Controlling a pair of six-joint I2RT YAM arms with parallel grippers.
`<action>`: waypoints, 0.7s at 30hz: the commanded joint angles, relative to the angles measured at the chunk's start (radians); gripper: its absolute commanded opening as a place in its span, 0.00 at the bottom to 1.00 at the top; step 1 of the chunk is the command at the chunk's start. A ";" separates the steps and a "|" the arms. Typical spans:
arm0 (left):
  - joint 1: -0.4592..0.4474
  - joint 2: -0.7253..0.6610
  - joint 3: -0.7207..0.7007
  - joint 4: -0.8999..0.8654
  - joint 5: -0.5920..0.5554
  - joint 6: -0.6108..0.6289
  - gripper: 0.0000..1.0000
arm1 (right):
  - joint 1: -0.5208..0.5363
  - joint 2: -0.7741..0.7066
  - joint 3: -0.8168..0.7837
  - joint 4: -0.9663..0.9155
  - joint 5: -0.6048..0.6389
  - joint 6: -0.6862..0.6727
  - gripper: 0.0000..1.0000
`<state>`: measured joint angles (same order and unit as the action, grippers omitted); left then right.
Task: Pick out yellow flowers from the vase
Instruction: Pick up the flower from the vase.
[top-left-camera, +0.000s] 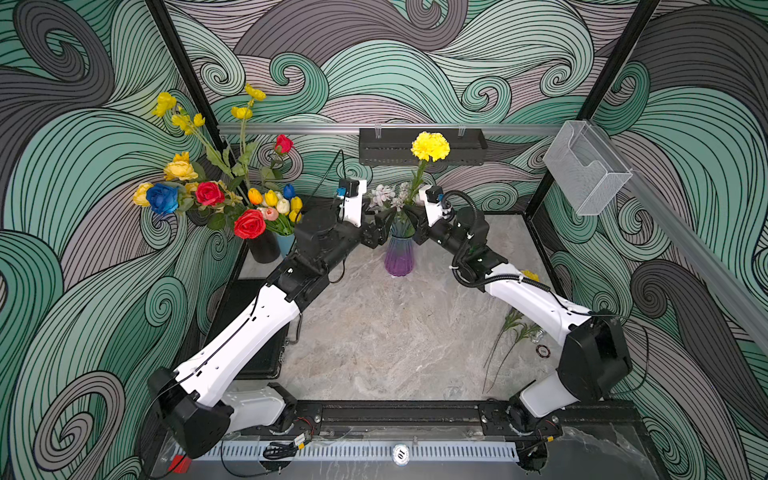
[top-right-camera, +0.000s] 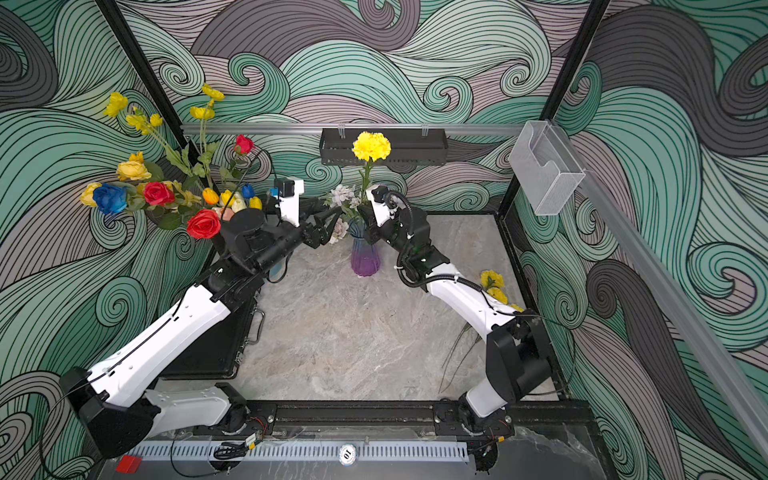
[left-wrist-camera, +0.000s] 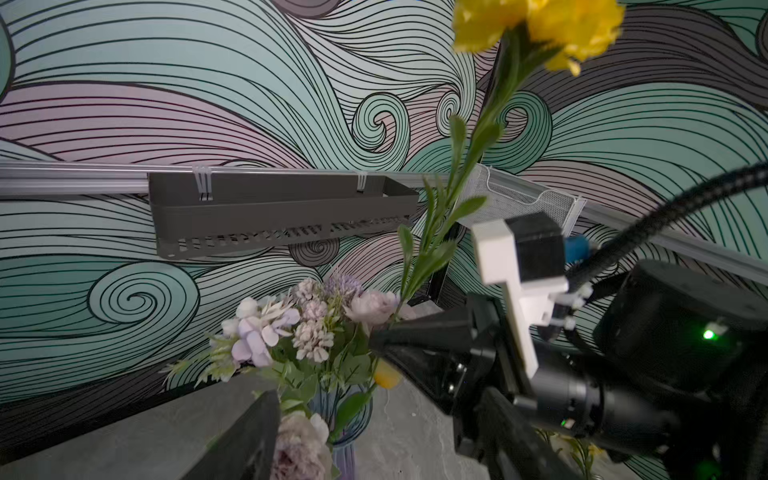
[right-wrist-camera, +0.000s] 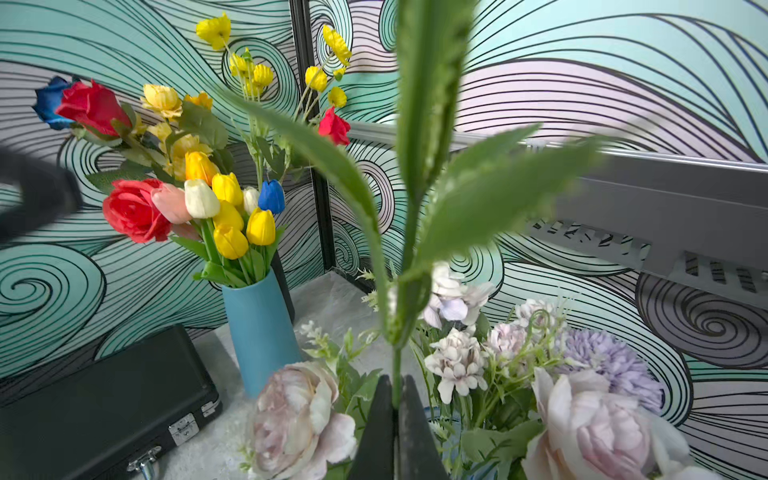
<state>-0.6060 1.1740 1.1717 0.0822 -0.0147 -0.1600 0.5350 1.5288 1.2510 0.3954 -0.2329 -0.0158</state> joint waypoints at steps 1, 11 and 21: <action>0.002 -0.048 -0.096 0.067 -0.075 -0.015 0.76 | 0.005 -0.064 0.054 -0.060 0.032 0.060 0.00; 0.000 -0.191 -0.373 0.122 -0.173 -0.068 0.78 | -0.004 -0.219 0.067 -0.203 0.101 0.127 0.00; 0.000 -0.289 -0.549 0.106 -0.242 -0.087 0.84 | -0.106 -0.382 -0.029 -0.388 0.122 0.274 0.00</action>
<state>-0.6060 0.9020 0.6418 0.1741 -0.2165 -0.2344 0.4629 1.1835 1.2549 0.0895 -0.1329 0.1776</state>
